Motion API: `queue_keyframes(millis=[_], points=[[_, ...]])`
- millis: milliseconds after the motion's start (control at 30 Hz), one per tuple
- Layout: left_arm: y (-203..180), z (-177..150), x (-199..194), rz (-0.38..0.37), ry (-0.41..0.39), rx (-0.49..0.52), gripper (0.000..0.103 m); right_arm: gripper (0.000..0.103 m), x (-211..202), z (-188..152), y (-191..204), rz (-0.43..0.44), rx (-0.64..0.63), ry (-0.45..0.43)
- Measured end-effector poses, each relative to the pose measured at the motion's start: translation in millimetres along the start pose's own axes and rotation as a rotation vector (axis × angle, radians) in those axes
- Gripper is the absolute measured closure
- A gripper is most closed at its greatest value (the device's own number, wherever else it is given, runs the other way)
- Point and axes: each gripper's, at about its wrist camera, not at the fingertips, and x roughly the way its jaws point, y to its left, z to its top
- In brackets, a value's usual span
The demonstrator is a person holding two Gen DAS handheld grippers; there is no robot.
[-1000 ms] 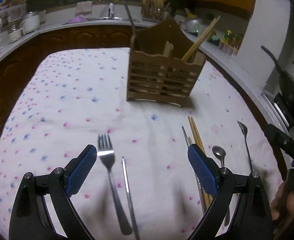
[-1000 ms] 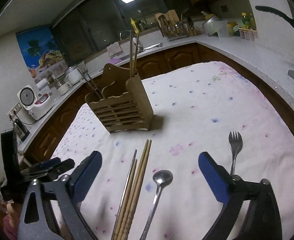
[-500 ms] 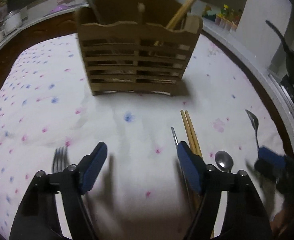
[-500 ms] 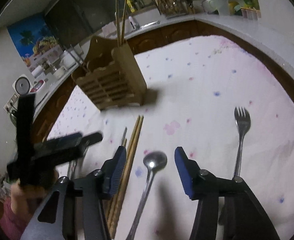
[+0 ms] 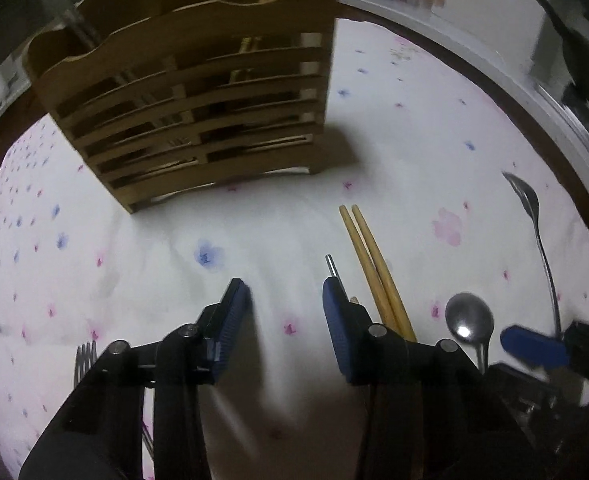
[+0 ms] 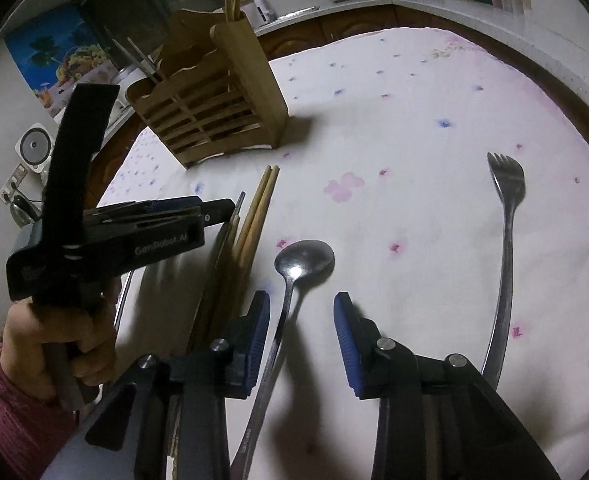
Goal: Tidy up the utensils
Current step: 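Close the left tool on a steel chopstick while the right tool closes on a steel spoon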
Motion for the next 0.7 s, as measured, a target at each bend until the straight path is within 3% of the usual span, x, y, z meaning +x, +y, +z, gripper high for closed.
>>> queue_keyframes(millis=[67,133,233,400,467,600,700], points=[[4,-1,-4,-0.023,0.011,0.004,0.072,0.071,0,0,-1,-0.002,-0.001,0.003],[18,0,-9,-0.088,0.023,-0.06,0.078,0.071,-2,0,-3,0.013,0.013,-0.001],[35,4,-16,-0.15,0.011,-0.134,0.078,0.071,-5,2,-2,0.014,0.013,-0.011],[23,12,-5,-0.147,0.055,-0.092,0.078,0.07,-2,-1,-3,0.007,0.014,0.0],[15,11,-7,-0.109,0.032,-0.043,0.077,0.071,-4,-1,-3,0.007,0.015,-0.002],[16,9,-10,-0.121,0.054,-0.018,0.078,0.071,-8,-1,-4,0.004,0.014,-0.012],[25,8,-14,-0.12,0.072,-0.022,0.085,0.071,-8,-2,-5,0.005,0.019,-0.014]])
